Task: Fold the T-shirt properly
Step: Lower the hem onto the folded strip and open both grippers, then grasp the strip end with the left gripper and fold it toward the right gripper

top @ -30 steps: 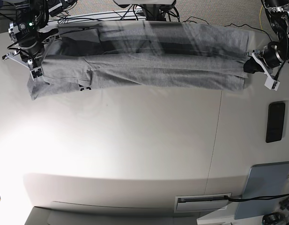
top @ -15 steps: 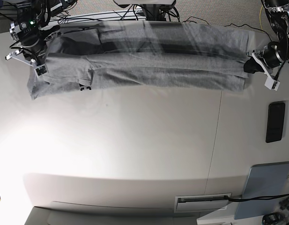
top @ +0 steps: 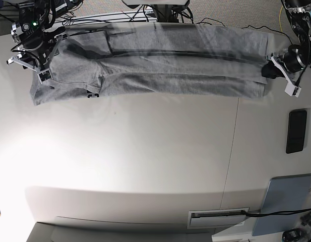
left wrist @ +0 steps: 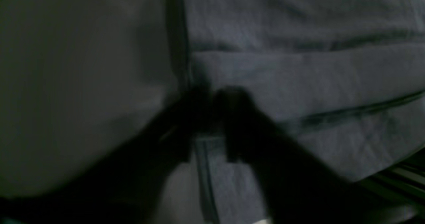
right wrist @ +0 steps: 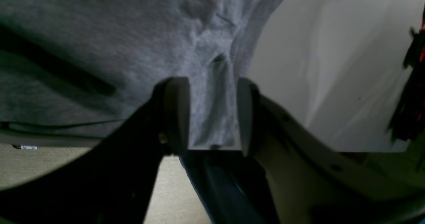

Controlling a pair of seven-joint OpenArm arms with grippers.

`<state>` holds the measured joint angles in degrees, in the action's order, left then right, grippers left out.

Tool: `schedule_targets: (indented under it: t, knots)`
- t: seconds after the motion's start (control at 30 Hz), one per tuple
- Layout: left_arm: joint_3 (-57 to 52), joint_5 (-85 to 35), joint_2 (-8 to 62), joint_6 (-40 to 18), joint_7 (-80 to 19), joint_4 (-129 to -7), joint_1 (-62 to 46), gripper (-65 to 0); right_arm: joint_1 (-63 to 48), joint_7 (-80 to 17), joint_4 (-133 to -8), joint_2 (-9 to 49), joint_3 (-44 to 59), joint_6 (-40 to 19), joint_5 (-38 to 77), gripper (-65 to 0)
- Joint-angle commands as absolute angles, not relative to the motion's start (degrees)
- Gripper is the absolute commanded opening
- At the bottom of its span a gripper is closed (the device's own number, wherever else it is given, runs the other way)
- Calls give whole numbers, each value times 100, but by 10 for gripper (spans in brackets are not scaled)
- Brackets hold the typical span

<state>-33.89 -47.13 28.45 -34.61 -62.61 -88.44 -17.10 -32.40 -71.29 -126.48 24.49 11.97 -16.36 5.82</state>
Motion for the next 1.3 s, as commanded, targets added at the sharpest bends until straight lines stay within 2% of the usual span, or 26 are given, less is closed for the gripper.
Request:
schedule_targets:
  t: [0.0, 0.07, 0.17, 0.33, 0.5, 0.6, 0.67, 0.73, 0.8, 1.0, 1.13, 1.27]
  knots:
    - [-3452, -4797, 2969, -3457, -6206, -8930, -1667, -395, -3253, -7043, -12750, 2526, 1245, -1621, 506, -418]
    - [-3452, -4663, 2952, -3330, -6158, -8899, -1669, -348, -3253, -7028, -12750, 2526, 1245, -1621, 506, -418]
    - [-3452, -4359, 2864, -3133, -6010, -8770, -1669, -345, -3253, -7024, -12750, 2528, 1245, -1619, 506, -418]
    - [-3452, -4390, 2755, -3153, -5841, -8412, -1664, -345, -3253, -7022, -12750, 2526, 1245, -1603, 506, -418]
    - [-3452, -4976, 2744, -3345, -6104, -8027, -1667, -348, -3253, -7024, -12750, 2526, 1245, -1605, 506, -418]
    - [-3452, -5443, 2746, -3557, -6479, -7870, -1667, -382, -3253, -7006, -12750, 2526, 1245, -1603, 506, -418]
    - [-3452, -5553, 2746, -3590, -6512, -7830, -1669, -428, -3253, -7002, -12750, 2526, 1245, -1605, 506, -418]
    - [-3452, -5579, 2749, -3588, -6512, -7828, -1667, -522, -3253, -7004, -12750, 2526, 1245, -1605, 506, -418]
    - [-3452, -5577, 2749, -3592, -6479, -7828, -1667, -647, -3253, -7004, -12750, 2528, 1245, -1605, 506, -418]
    - [-3454, -5568, 3044, -3562, -6167, -7920, -1667, -650, -3253, -6886, -12750, 2526, 1245, -1586, 506, -418]
    - [-3459, -5323, 3365, -3118, -6202, -8320, -1669, -650, -3251, -6678, -12750, 2528, 1245, -1409, 491, -418]
    - [-3459, -5072, 3334, -2779, -6567, -9172, -1782, -650, -3251, -6584, -12750, 2526, 1245, -1409, 491, -418]
